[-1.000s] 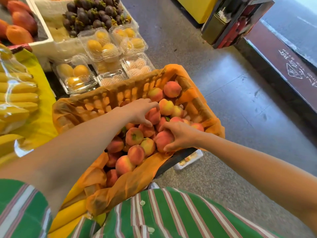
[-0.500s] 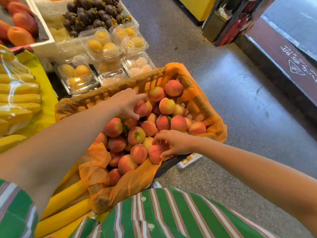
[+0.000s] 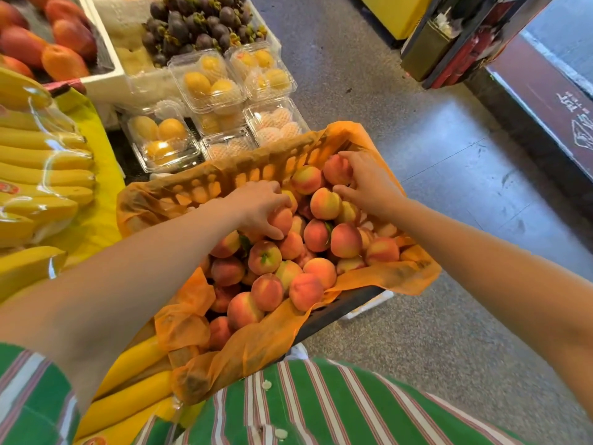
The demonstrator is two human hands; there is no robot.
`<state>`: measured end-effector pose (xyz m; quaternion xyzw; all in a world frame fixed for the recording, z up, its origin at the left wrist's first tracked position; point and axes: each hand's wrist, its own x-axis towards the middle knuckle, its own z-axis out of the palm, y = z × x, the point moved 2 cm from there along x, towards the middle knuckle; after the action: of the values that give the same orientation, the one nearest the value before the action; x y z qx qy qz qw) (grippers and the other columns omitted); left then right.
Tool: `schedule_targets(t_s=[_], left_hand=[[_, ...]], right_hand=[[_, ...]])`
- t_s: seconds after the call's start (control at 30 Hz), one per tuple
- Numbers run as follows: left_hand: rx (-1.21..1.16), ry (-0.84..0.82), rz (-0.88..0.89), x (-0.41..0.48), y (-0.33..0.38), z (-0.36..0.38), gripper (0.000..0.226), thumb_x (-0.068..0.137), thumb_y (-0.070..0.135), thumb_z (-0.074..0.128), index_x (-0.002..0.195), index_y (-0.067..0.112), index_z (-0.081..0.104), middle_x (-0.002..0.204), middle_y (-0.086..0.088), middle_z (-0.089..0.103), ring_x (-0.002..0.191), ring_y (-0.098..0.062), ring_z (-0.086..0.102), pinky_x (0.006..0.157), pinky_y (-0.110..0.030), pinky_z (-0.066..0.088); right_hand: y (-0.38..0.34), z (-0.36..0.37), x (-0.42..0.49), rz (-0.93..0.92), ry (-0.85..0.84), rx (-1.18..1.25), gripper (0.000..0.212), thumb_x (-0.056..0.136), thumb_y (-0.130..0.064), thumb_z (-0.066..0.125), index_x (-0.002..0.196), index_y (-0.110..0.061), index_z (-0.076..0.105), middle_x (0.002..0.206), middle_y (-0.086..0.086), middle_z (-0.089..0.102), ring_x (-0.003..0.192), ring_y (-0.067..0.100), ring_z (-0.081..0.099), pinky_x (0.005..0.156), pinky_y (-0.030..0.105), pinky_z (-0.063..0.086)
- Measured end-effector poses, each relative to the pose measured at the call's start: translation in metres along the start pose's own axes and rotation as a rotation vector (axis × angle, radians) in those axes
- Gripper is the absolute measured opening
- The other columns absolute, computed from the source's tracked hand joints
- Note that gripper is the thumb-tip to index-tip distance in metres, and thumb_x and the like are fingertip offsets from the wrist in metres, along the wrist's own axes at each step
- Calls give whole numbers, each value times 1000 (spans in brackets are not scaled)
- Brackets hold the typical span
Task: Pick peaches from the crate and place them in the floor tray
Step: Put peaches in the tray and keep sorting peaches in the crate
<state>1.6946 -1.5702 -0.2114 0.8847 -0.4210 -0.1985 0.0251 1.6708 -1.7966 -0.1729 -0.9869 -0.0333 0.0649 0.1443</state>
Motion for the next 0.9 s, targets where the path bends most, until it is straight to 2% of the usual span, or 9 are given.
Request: schedule_targets(t_s=[0.1, 0.17, 0.23, 0.3, 0.43, 0.57, 0.73, 0.8, 0.9], left_hand=[[-28, 2, -12, 2, -1, 0, 75, 73, 62, 68, 134, 25, 46, 121, -11, 48, 110, -30, 49, 86, -41, 44], [-32, -1, -18, 1, -1, 1, 75, 73, 63, 67, 134, 24, 47, 122, -11, 48, 110, -30, 48, 86, -41, 44], [-43, 0, -24, 0, -2, 2, 76, 72, 64, 67, 134, 24, 47, 123, -11, 47, 111, -30, 48, 88, -42, 44], [-59, 5, -28, -2, -2, 2, 76, 72, 63, 67, 135, 24, 46, 126, -10, 47, 113, -30, 47, 92, -43, 43], [-57, -1, -27, -5, 1, 1, 76, 75, 58, 68, 137, 23, 44, 128, -10, 46, 116, -30, 46, 94, -42, 42], [-43, 0, -27, -10, 4, 1, 74, 79, 53, 67, 140, 21, 40, 128, -10, 46, 115, -29, 47, 93, -40, 42], [-33, 10, -24, -14, 5, 2, 73, 83, 51, 65, 143, 22, 35, 128, -11, 46, 116, -29, 46, 93, -38, 41], [-28, 9, -26, -14, 4, 4, 74, 83, 51, 64, 144, 21, 34, 128, -12, 46, 116, -31, 47, 93, -40, 42], [-27, 0, -35, -15, 3, 6, 75, 85, 51, 62, 145, 22, 31, 127, -12, 45, 115, -32, 46, 93, -42, 43]], right_hand=[[-5, 7, 10, 57, -75, -172, 82, 85, -34, 70, 149, -11, 24, 143, 16, 33, 116, 36, 53, 91, 46, 50], [-9, 7, 12, 81, -53, -229, 74, 84, -32, 71, 143, -8, 34, 139, 18, 32, 105, 38, 58, 82, 47, 53], [-10, 6, 11, 67, -13, -260, 59, 81, -33, 74, 126, -7, 47, 130, 16, 37, 95, 37, 60, 72, 46, 54], [-8, 7, 10, 44, -4, -279, 54, 79, -34, 75, 118, -7, 48, 123, 15, 42, 92, 36, 60, 68, 46, 53], [-5, 1, 5, -33, 5, -271, 58, 77, -42, 74, 119, -11, 48, 116, 10, 50, 99, 33, 58, 70, 45, 52], [-20, -1, -13, -194, -1, -79, 68, 71, -50, 75, 125, -18, 50, 121, 3, 50, 103, 26, 59, 72, 45, 53], [-41, 20, -41, -357, -235, -24, 67, 70, -52, 77, 124, -19, 55, 120, 0, 57, 108, 18, 56, 83, 37, 50], [-46, 34, -52, -395, -326, -64, 66, 70, -52, 76, 124, -19, 55, 118, 0, 58, 107, 18, 55, 81, 35, 49], [-45, 53, -65, -383, -365, -116, 65, 75, -51, 72, 128, -19, 52, 118, 2, 57, 108, 21, 56, 79, 38, 50]])
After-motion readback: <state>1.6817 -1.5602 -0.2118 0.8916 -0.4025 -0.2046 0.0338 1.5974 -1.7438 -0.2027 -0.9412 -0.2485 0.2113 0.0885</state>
